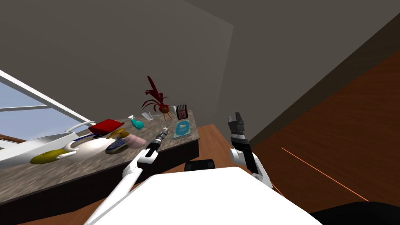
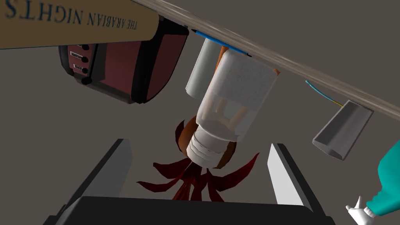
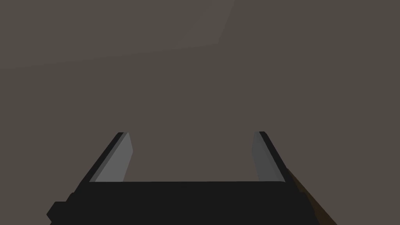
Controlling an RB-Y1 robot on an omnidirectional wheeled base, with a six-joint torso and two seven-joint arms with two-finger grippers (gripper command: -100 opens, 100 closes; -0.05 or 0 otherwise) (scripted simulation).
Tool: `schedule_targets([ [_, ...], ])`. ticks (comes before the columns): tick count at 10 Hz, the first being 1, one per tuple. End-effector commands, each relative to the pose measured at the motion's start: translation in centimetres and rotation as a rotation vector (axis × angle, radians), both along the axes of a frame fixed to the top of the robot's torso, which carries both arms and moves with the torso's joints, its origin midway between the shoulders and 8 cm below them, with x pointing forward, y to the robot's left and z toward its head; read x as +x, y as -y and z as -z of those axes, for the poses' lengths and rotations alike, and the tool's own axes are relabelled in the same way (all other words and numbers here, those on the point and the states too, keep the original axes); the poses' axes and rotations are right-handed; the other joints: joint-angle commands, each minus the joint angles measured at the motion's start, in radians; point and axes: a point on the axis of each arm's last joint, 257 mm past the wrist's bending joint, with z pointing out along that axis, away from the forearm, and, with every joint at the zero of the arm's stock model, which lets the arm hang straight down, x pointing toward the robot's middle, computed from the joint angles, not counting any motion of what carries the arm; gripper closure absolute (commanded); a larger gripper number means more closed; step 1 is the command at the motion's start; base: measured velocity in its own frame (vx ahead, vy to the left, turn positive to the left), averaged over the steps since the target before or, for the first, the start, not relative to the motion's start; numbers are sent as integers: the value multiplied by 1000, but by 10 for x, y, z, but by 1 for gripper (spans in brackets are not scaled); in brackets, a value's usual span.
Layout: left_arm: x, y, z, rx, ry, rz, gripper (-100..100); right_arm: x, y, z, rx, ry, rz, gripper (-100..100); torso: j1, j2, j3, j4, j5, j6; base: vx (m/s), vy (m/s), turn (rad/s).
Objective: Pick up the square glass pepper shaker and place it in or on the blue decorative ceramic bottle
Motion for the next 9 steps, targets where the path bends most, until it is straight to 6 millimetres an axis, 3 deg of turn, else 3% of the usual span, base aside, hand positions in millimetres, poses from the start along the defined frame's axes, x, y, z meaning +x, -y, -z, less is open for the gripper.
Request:
schedule_targets([
  [1,1,-9,3,16,-13,-9,-100,0,0,0,0,0,0,0,0,0,0,0,0,0,5,-22,-17],
  [4,-1,-45,11,103,-75,-52,-100,0,0,0,0,0,0,0,1,0,0,0,0,0,2,-30,-83],
  [5,2,-36,11,82,-60,-41,-100,0,0,0,0,0,0,0,0,0,0,0,0,0,4,-18,-16],
  [6,2,-37,12,86,-63,-43,0,0,0,0,0,0,0,0,1,0,0,0,0,0,0,0,0],
  [7,6,-46,11,91,-61,-65,-100,0,0,0,0,0,0,0,2,0,0,0,0,0,-35,17,-126],
  [9,13,-64,9,98,-60,-108,-100,0,0,0,0,0,0,0,4,4,2,1,1,0,-86,41,-225],
])
